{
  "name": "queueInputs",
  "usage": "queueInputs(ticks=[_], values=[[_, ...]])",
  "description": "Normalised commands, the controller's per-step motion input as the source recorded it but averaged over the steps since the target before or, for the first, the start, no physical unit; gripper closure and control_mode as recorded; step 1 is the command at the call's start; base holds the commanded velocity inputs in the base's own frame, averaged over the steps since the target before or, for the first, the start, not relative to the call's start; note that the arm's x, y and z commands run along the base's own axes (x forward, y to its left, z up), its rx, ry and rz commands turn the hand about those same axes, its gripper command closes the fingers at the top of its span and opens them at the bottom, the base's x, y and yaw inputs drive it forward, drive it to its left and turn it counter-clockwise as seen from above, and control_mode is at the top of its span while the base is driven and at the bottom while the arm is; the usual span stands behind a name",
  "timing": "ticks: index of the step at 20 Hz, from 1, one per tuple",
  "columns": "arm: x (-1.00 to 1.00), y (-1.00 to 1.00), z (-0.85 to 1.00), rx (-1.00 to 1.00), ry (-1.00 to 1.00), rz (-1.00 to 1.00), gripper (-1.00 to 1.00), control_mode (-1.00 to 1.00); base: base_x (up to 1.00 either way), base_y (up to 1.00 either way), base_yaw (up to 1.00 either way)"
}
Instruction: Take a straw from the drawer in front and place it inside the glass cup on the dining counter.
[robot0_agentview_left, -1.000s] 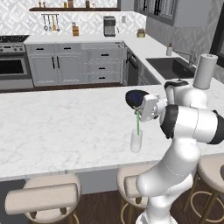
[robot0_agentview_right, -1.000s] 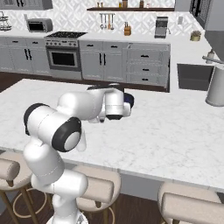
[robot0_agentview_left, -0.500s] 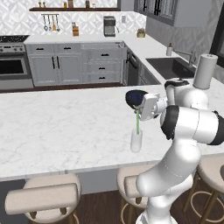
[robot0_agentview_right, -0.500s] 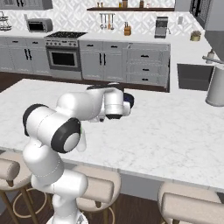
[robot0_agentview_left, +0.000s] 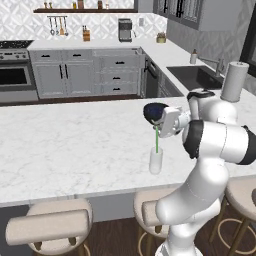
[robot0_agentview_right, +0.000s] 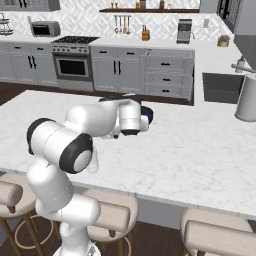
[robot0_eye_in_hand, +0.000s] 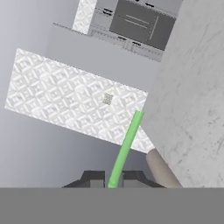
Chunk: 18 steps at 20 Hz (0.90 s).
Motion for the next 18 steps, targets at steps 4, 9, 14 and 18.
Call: queueInputs(ticks=[4,9,14,18], values=[[0.01,0.00,0.00,0.00,0.00,0.04,1.00,-1.00,0.00,0.00,0.00],[0.00,0.00,0.18,0.01,-0.03,0.02,1.00,-1.00,0.00,0.00,0.00],[0.00,0.00,0.05,0.01,-0.01,0.02,1.00,-1.00,0.00,0.00,0.00],[0.00,0.00,-0.07,0.00,0.00,0.02,1.00,-1.00,0.00,0.00,0.00]])
